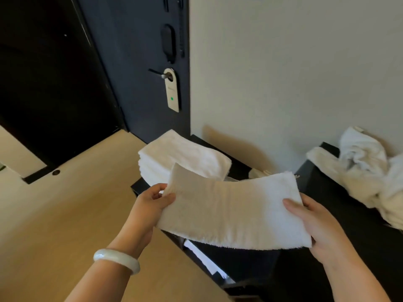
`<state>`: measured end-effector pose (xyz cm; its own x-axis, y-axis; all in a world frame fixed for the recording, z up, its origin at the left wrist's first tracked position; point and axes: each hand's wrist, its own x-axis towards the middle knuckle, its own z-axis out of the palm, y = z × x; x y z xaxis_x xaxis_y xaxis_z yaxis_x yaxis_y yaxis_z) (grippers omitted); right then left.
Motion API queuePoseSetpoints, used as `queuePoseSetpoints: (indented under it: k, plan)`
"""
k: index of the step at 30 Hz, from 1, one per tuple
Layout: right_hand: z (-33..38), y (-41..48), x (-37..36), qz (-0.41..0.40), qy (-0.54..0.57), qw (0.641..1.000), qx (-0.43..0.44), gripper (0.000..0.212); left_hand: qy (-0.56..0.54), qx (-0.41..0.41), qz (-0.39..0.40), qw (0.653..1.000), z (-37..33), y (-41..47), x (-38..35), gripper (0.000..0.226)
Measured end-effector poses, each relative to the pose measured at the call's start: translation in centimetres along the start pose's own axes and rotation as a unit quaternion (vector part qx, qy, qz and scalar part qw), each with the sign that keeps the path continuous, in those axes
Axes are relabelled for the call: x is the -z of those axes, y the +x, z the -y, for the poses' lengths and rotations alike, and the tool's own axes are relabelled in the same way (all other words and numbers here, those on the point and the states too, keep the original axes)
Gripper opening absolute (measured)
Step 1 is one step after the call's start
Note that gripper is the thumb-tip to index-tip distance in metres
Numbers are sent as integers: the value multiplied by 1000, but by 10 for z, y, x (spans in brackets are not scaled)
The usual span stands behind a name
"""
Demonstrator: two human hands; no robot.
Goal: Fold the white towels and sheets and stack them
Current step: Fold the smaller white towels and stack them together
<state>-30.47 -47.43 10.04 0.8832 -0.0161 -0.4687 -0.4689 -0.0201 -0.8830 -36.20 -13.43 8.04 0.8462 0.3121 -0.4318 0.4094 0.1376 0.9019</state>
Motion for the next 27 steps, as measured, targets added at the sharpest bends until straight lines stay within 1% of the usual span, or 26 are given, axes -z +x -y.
queuePoseSetpoints:
  k: [6,11,16,20,23,27]
  plan:
    - [16,52,-57,16,1,1000,2,21,3,-1,-16,1000,-22,63,31,10]
    - [20,108,-99,36,11,999,-4,23,30,-8,-38,999,-40,119,47,9]
    - [12,153,-134,37,21,998,-45,23,66,7,-37,997,-56,184,68,11]
    - [2,180,-164,15,36,998,-59,21,108,26,-6,994,-69,250,83,9]
    - [-6,192,-183,-19,54,996,-75,23,141,37,35,989,-77,299,91,9]
    - [-20,202,-204,-72,79,990,-86,23,151,59,102,981,-86,360,99,7]
